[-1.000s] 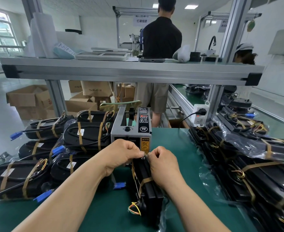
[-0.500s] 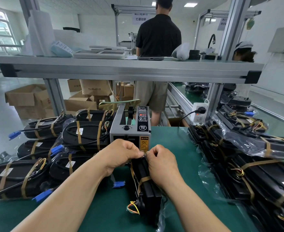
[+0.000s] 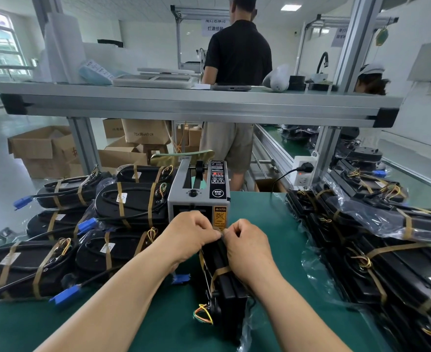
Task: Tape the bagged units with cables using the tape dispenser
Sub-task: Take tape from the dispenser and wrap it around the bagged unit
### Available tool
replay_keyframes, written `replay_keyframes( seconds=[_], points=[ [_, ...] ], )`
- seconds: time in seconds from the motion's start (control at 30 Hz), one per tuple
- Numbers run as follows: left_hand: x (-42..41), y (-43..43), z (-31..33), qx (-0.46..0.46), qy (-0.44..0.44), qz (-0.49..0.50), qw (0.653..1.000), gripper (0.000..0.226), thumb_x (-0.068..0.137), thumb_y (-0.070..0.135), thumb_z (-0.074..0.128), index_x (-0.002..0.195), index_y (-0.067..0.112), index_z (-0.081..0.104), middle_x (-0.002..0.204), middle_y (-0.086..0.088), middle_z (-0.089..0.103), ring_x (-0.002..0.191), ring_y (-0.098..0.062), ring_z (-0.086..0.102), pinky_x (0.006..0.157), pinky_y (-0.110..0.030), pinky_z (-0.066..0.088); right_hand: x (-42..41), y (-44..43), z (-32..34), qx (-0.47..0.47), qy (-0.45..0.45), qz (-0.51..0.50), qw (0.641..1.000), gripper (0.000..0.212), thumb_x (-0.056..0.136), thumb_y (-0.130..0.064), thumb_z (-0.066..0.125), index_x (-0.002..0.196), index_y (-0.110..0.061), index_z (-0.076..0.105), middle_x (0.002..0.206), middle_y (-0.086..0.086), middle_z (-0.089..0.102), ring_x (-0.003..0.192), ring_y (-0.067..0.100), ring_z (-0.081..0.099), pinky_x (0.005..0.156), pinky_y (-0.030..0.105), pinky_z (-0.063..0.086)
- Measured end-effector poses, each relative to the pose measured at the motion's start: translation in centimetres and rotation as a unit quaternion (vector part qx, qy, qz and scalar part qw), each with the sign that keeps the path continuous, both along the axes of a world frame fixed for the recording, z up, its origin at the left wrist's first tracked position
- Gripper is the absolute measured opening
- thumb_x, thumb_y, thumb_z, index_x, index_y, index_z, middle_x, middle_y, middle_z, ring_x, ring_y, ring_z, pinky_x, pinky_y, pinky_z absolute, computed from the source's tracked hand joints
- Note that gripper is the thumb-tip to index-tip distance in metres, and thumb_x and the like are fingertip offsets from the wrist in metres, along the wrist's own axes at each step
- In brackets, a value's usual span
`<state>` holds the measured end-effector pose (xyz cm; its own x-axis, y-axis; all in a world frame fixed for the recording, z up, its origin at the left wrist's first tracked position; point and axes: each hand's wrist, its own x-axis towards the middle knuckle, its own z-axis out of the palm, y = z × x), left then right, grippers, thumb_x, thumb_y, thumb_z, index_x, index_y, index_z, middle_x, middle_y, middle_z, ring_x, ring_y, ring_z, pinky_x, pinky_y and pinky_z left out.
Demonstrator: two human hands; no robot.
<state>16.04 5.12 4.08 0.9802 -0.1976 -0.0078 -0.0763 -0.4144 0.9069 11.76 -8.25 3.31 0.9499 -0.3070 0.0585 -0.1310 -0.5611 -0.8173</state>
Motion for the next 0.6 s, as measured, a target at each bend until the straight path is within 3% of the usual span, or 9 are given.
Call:
replay_keyframes(
  seconds=[0.07, 0.13, 0.23, 0.37, 0.43, 0.53, 0.6],
  points=[
    [-0.1, -0.3, -0.6, -0.033, 0.010, 0.036, 0.999, 0.021, 0.078, 0.021, 0.081, 0.080, 0.015, 0.061, 0.056, 0.009, 0.052, 0.047, -0.002, 0.045, 0.045, -0.013, 0.035, 0.0, -0.2, -0.1, -0.003, -0.004, 0.002, 1.000, 0.019, 0.096, -0.027, 0.049, 0.080, -0.020, 0.056, 0.086, -0.003, 0.062, 0.078, 0.016, 0.055, 0.064, 0.033, 0.044],
    [-0.2, -0.7, -1.1, -0.083, 0.016, 0.062, 0.995, 0.019, 0.079, 0.018, 0.080, 0.077, 0.012, 0.062, 0.056, 0.007, 0.056, 0.043, 0.002, 0.048, 0.041, -0.011, 0.037, 0.1, -0.3, -0.1, -0.013, -0.006, 0.004, 1.000, 0.020, 0.097, -0.027, 0.050, 0.079, -0.021, 0.056, 0.086, -0.004, 0.062, 0.077, 0.014, 0.054, 0.062, 0.032, 0.040],
    [-0.3, -1.3, -1.7, -0.124, 0.013, 0.077, 0.989, 0.017, 0.083, 0.018, 0.079, 0.077, 0.007, 0.067, 0.069, -0.002, 0.064, 0.058, -0.004, 0.057, 0.051, -0.012, 0.047, 0.2, -0.5, -0.2, -0.025, -0.006, 0.001, 1.000, 0.021, 0.098, -0.028, 0.050, 0.078, -0.021, 0.054, 0.086, -0.004, 0.062, 0.076, 0.014, 0.053, 0.062, 0.032, 0.038],
    [-0.1, -0.8, -1.8, -0.124, 0.051, 0.042, 0.990, 0.017, 0.082, 0.022, 0.080, 0.079, 0.011, 0.067, 0.052, 0.009, 0.057, 0.040, 0.001, 0.046, 0.040, -0.013, 0.036, 0.1, -0.8, -0.3, -0.020, -0.008, 0.002, 1.000, 0.022, 0.099, -0.029, 0.049, 0.079, -0.021, 0.055, 0.086, -0.005, 0.062, 0.077, 0.013, 0.054, 0.063, 0.031, 0.040],
    [0.0, -0.2, -1.6, -0.127, 0.088, 0.022, 0.988, 0.015, 0.081, 0.020, 0.081, 0.080, 0.015, 0.066, 0.050, 0.011, 0.055, 0.040, -0.001, 0.043, 0.042, -0.016, 0.035, 0.1, -0.7, -0.4, -0.013, -0.014, 0.003, 1.000, 0.024, 0.099, -0.032, 0.048, 0.078, -0.022, 0.054, 0.085, -0.005, 0.061, 0.077, 0.015, 0.055, 0.064, 0.032, 0.042],
    [-0.2, 0.3, -1.6, -0.153, 0.125, 0.037, 0.980, 0.010, 0.083, 0.016, 0.078, 0.079, 0.019, 0.069, 0.059, 0.008, 0.061, 0.046, -0.003, 0.048, 0.048, -0.019, 0.039, -0.1, -0.3, -0.2, -0.028, -0.028, 0.023, 0.999, 0.040, 0.096, -0.058, 0.045, 0.073, -0.024, 0.050, 0.079, -0.007, 0.058, 0.074, 0.014, 0.054, 0.063, 0.034, 0.041],
    [-0.5, 0.1, -1.6, -0.158, 0.132, 0.077, 0.976, 0.011, 0.088, 0.011, 0.069, 0.079, 0.017, 0.073, 0.065, 0.002, 0.064, 0.049, -0.005, 0.050, 0.047, -0.019, 0.041, -0.3, 0.1, 0.1, -0.061, -0.022, 0.040, 0.997, 0.055, 0.080, -0.080, 0.045, 0.076, -0.026, 0.050, 0.081, -0.008, 0.059, 0.072, 0.010, 0.054, 0.058, 0.032, 0.036]
  ],
)
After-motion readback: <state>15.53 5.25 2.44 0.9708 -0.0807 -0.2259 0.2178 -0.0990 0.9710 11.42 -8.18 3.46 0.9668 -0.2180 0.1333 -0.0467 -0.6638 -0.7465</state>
